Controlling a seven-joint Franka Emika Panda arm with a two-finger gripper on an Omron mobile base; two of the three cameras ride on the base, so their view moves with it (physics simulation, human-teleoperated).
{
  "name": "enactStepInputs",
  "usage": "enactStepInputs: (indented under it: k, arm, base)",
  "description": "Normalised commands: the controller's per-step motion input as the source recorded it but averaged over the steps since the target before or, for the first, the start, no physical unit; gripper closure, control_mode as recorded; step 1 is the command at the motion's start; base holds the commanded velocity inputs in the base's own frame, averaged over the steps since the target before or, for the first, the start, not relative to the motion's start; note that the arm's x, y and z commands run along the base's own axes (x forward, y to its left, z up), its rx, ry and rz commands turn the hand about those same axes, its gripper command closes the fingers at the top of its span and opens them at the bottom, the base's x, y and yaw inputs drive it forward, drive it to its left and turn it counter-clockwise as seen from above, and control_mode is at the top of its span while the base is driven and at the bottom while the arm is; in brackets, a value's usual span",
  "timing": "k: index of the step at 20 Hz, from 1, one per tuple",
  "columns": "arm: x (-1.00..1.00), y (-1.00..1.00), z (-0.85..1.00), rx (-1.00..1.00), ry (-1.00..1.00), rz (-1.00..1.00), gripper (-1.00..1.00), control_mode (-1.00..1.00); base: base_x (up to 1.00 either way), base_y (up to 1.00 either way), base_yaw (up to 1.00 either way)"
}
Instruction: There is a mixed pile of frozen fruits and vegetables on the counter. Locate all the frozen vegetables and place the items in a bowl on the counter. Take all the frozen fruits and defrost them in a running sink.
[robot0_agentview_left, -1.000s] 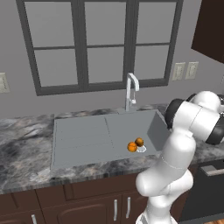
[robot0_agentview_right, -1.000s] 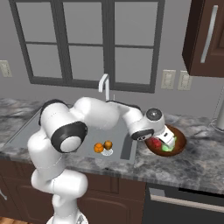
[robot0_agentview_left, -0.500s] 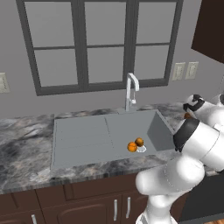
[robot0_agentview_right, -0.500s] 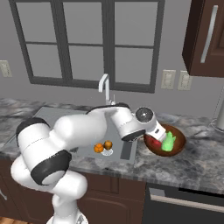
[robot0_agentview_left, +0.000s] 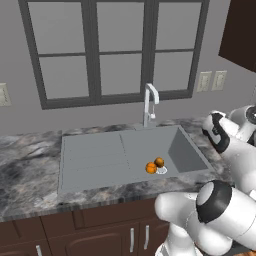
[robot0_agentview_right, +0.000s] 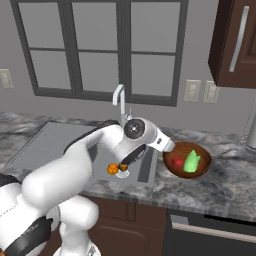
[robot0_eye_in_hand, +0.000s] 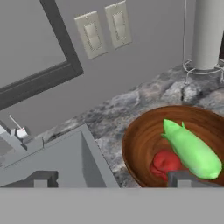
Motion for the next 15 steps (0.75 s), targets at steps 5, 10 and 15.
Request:
enactStepInputs:
  k: [5,10,15]
  arm:
    - [-0.35,0.19,1.0,-0.05,-0.07,0.01,-1.0,-1.0]
    - [-0.53,0.1,0.92,-0.02,-0.03,0.02,-1.0,-1.0]
    - [-0.75,0.11,0.68,-0.01,-0.11,0.02,-1.0,-1.0]
  base:
    - [0.0,0.0,0.0]
    - [0.0,0.0,0.0]
    - [0.0,0.0,0.0]
